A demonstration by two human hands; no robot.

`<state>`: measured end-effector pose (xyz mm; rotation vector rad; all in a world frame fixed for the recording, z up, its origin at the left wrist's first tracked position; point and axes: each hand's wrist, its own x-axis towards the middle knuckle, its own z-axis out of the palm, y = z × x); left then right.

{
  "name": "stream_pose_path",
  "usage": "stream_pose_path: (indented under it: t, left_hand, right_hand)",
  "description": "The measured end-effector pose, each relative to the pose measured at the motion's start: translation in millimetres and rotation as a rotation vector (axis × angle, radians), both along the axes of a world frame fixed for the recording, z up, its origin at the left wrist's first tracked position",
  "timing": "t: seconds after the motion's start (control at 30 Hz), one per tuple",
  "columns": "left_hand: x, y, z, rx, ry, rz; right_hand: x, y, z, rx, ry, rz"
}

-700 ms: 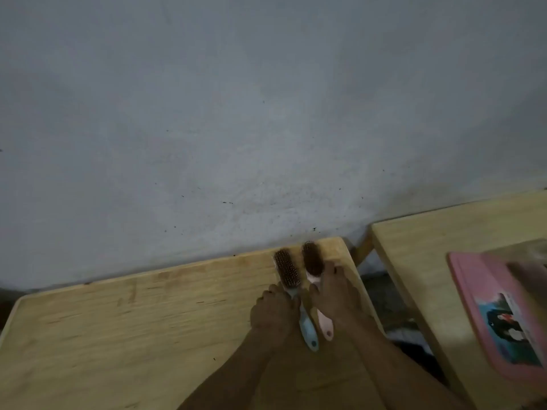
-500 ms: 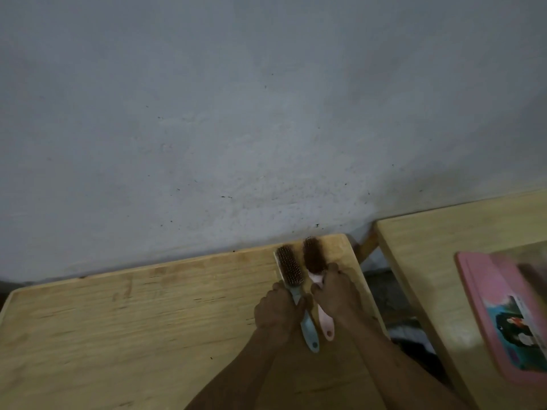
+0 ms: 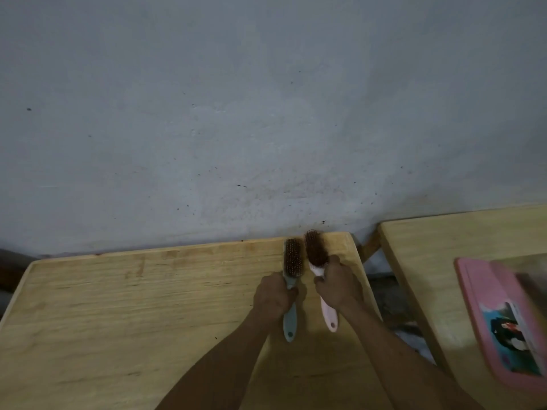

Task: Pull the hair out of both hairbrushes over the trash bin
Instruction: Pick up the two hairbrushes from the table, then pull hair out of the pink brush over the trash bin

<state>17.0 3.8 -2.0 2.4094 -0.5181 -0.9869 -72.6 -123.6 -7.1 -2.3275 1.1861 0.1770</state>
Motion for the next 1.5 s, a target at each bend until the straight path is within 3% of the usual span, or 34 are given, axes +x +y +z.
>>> stream_pose_path:
  t: [0.2,0.37,0.53,0.77,1.0,1.27,1.5]
  left_hand:
    - [3.8,11.3,24.5,-0.083,0.015,0.118]
    - [11.8,28.3,47.1,-0.364,0.365,0.316]
    - [27.7,64.1,65.2,-0.544,0.477,0.39]
    - [51.9,134.8,74.1,-0.629,0.422,0.465]
    - [72.3,209.4,82.2,-0.704,0.371,0.468]
    - [92.9,292.1,49.9,-0.841,0.243,0.586]
    - [86.9,350.2,-2.5,-0.887,-0.199,0.779]
  right_hand:
    - [-0.9,9.6,29.7,-0.022,-0.017,0.037]
    - [11.9,37.0,60.1,0.007,-0.098,0.103]
    - [32.8,78.4,84.5,0.112,-0.197,0.2]
    - [60.4,112.4,118.3,0.116,-0.358,0.18]
    - [124.1,163.8,136.0,0.415,-0.479,0.205]
    - [182.7,239.0,101.0,0.537,-0.592,0.375]
    - [204.3,313.2,54.5,0.649,-0.717,0.547]
